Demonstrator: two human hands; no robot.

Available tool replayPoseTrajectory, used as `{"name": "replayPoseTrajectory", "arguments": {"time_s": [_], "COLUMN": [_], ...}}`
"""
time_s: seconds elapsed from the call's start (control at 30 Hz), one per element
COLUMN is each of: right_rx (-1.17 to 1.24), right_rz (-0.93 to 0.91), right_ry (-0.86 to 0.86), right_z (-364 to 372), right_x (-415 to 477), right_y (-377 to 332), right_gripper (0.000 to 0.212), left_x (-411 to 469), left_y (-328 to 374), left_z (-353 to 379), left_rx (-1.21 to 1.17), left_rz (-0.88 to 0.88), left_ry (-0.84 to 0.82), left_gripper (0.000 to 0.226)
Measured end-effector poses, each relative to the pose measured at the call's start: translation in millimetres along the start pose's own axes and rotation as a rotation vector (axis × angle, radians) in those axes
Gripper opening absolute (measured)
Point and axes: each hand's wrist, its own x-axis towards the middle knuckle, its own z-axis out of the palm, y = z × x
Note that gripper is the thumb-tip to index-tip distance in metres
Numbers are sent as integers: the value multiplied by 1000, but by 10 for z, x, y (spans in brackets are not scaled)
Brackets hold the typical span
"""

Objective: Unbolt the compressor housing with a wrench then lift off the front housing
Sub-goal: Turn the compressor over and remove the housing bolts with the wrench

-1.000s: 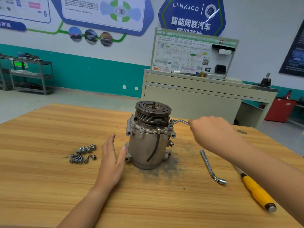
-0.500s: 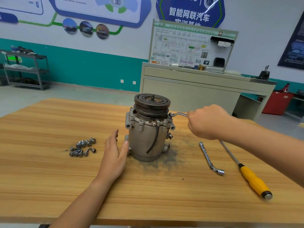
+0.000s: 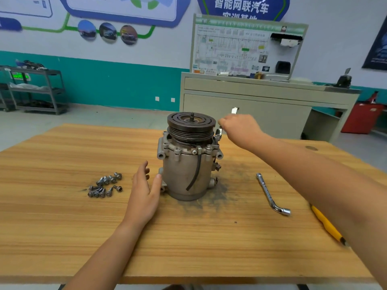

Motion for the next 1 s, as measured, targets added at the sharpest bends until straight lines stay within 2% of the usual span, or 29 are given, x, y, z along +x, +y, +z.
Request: {"name": "replayPoseTrajectory", "arguments": {"time_s": [0.13, 0.2, 0.3, 0.53, 0.73, 1.0], "right_rx": [316, 420, 383, 98, -247, -364], "right_rz": [291, 357, 281, 122, -100, -250], "right_ry": [81, 105, 42, -201, -299, -302], "right_z": [-90, -172, -304, -487, -734, -738], "right_x": [-99, -230, -458, -686, -602, -508], "right_y": [89, 115, 83, -130, -293, -79], "right_gripper": [24, 24, 24, 26, 22, 24], "left_x": [0, 2, 0, -9, -12, -18], "left_y": [-15, -17, -6, -7, -10, 2], "left_z": [-10, -5, 6, -9, -13, -15], "left_rx": [-15, -17, -11, -13, -17, -18], "left_rz": [-7, 0, 8, 4, -5, -5], "left_ry": [1, 2, -5, -12, -26, -21], "left_gripper": [54, 54, 55, 56, 56, 54]}}
